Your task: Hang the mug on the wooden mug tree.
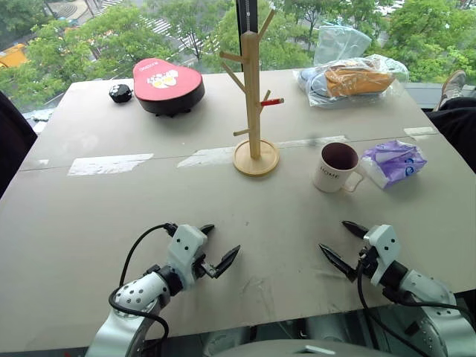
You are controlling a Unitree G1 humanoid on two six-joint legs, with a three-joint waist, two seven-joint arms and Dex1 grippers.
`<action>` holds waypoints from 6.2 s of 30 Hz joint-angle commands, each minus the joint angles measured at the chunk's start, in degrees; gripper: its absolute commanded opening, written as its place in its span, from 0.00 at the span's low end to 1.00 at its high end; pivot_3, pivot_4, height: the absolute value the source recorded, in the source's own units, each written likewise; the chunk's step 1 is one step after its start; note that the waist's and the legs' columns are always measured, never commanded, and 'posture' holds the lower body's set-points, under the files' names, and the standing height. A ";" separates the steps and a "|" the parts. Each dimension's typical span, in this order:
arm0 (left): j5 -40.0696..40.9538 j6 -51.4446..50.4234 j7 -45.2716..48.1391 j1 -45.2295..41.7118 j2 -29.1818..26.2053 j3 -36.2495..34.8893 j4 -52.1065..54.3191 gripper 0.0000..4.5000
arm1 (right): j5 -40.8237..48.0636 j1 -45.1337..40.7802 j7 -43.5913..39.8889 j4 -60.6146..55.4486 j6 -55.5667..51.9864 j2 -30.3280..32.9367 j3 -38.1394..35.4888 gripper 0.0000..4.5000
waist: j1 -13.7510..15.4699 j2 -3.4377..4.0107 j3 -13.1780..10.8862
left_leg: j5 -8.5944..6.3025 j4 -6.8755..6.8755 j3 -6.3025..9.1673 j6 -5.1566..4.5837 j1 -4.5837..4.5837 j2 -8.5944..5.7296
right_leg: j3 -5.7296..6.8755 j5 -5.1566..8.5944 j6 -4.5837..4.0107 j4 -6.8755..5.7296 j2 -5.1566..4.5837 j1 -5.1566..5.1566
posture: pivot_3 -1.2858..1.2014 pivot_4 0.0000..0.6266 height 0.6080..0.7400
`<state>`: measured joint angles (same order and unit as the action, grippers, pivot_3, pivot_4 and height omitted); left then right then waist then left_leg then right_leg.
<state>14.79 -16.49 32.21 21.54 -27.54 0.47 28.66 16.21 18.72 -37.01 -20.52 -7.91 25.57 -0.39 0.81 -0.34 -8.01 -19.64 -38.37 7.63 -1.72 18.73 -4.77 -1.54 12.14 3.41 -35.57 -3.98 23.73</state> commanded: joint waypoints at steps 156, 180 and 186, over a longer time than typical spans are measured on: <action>14.53 11.59 -6.69 -20.73 17.03 0.03 7.06 1.00 | -17.24 -115.34 -35.34 90.09 -8.56 -3.12 5.29 1.00 | -1.59 -0.17 -0.23 | 0.02 -0.38 0.01 0.01 1.15 -0.10 | 0.07 -0.06 -0.08 -0.23 -0.09 1.09 | 0.52 0.24 1.00; 6.27 7.36 2.23 7.90 -1.14 -2.32 2.84 1.00 | 0.30 -13.43 -22.09 1.51 -8.10 -0.34 -8.08 1.00 | -0.11 -0.09 -0.03 | -0.01 -0.39 -0.14 -0.03 0.82 -0.11 | 0.04 -0.12 -0.04 -0.24 -0.07 0.88 | 0.52 0.24 1.00; 3.95 11.96 4.53 10.97 -1.82 -3.09 -0.97 1.00 | 0.88 -7.15 -19.37 5.39 0.79 -2.93 -6.85 1.00 | -0.24 -0.07 -0.15 | -0.10 -0.34 -0.20 -0.16 -0.08 -0.10 | 0.02 -0.08 0.02 -0.20 0.04 -0.01 | 0.52 0.24 1.00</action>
<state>19.28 -6.53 36.13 31.83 -29.24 -1.77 28.06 16.42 11.85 -57.12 -14.54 -9.78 22.68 -6.91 0.57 -0.42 -8.16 -19.74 -38.71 7.45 -1.88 18.63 -4.85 -1.51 12.06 3.43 -35.77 -3.92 23.71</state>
